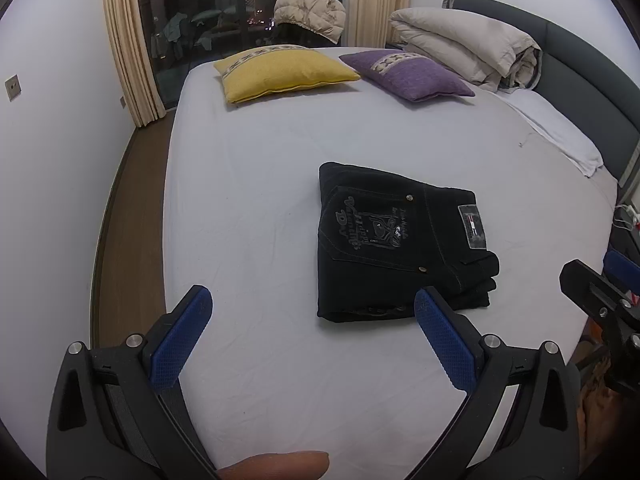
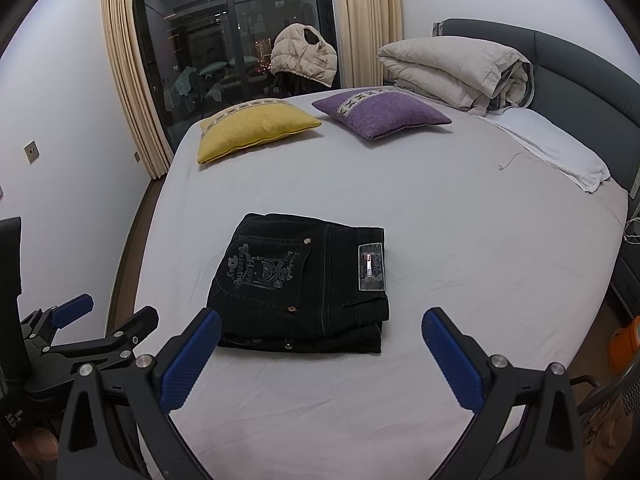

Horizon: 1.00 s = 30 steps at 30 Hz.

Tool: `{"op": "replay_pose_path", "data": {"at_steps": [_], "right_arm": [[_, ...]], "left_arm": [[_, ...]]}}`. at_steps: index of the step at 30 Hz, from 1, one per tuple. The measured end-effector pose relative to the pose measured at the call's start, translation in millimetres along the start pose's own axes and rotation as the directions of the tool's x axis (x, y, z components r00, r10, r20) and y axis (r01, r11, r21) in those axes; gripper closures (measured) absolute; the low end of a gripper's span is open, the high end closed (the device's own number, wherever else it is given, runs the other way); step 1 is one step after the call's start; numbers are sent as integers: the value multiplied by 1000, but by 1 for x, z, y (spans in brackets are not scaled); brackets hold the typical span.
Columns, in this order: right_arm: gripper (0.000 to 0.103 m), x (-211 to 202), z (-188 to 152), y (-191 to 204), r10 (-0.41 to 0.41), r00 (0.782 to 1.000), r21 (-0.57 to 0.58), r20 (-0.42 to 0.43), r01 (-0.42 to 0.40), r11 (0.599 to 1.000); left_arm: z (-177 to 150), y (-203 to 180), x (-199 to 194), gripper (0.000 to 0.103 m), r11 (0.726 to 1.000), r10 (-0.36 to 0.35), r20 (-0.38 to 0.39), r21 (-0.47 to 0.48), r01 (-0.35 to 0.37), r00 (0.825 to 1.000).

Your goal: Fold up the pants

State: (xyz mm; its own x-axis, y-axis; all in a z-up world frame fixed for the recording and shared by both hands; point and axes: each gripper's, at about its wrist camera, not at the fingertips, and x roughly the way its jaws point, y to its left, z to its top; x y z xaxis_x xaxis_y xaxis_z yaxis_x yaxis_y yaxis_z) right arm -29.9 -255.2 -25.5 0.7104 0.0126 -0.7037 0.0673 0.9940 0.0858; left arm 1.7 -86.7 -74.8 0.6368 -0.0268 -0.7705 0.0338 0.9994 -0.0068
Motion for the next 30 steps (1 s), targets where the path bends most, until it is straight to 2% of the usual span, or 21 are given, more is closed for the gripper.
{"op": "replay_pose_path", "data": {"at_steps": [30], "right_arm": [[0, -2, -1, 3, -1, 1000, -1, -3, 1, 1000]], "left_arm": [[-1, -1, 1, 0, 1000, 1, -1, -1, -1, 1000]]}}
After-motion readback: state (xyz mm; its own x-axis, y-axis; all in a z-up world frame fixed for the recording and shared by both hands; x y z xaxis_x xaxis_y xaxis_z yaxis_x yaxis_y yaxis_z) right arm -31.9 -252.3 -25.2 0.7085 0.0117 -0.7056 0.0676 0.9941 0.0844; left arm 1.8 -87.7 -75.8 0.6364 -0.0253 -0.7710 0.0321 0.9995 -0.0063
